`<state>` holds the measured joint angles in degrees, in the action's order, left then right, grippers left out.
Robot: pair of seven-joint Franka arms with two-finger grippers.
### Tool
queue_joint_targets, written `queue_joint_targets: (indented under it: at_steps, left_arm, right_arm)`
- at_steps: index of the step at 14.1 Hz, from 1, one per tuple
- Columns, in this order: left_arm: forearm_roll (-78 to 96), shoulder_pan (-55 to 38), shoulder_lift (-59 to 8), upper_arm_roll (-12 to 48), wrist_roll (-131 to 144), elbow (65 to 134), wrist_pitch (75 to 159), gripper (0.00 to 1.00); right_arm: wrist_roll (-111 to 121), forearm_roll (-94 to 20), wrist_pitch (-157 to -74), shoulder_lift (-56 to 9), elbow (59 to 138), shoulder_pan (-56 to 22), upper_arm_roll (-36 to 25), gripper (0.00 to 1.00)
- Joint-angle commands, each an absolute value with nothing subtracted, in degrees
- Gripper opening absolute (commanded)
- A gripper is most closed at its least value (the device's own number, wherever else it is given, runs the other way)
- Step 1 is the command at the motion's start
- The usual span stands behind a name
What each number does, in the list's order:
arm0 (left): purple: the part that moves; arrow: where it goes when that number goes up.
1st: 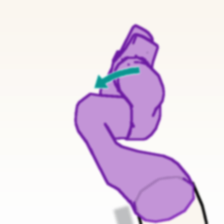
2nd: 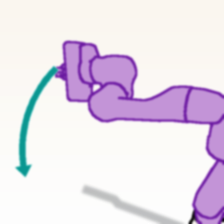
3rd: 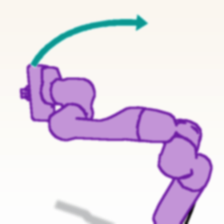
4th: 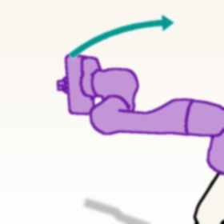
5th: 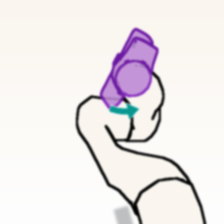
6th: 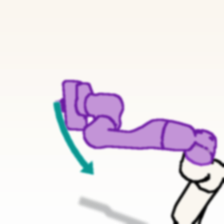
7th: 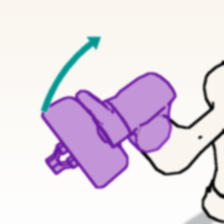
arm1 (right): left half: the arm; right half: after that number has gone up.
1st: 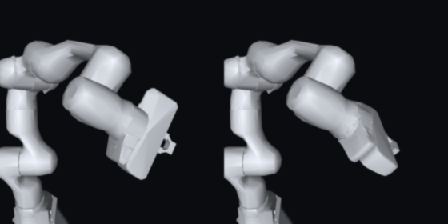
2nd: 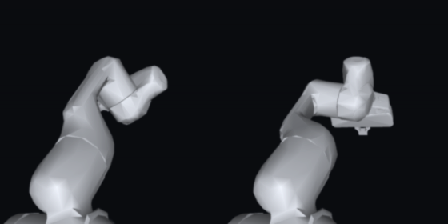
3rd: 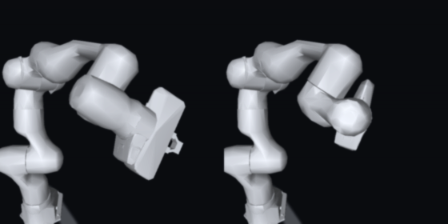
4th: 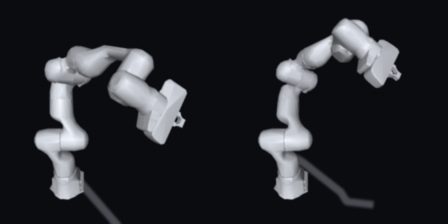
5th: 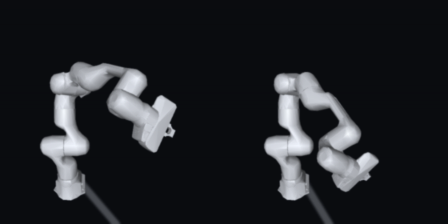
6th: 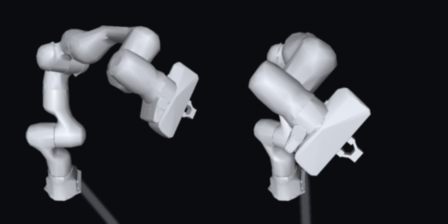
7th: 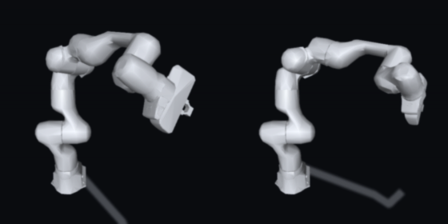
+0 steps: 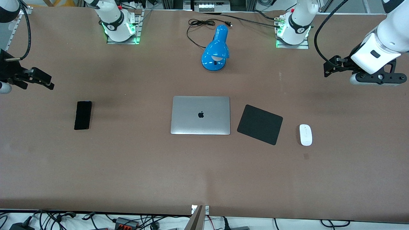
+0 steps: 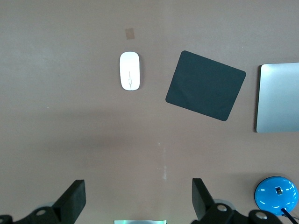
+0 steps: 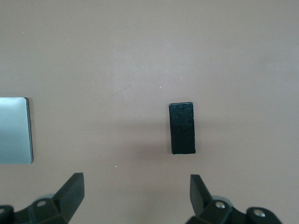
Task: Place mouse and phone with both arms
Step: 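Reach the right gripper toward the black phone while the left gripper reaches the mouse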
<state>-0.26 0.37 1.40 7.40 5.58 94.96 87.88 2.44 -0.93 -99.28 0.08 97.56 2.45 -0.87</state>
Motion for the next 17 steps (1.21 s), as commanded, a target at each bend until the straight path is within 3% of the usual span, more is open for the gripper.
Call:
queue_joint_targets:
  at_steps: [1,10,17]
  left_arm:
    - [-0.26,0.09,1.05,6.94,4.83,93.69,86.84,1.00]
    - [0.43,0.44,0.88,6.59,4.92,93.69,86.75,1.00]
    - [2.03,2.90,-7.19,6.15,5.01,93.34,86.75,1.00]
  right_arm:
    - [3.08,-0.62,-98.97,1.76,99.14,2.46,-0.79,1.00]
    - [2.37,-0.62,-98.96,-1.92,99.23,2.90,-0.79,1.00]
    - [2.11,-0.53,-103.78,-14.22,99.23,5.36,-1.05,1.00]
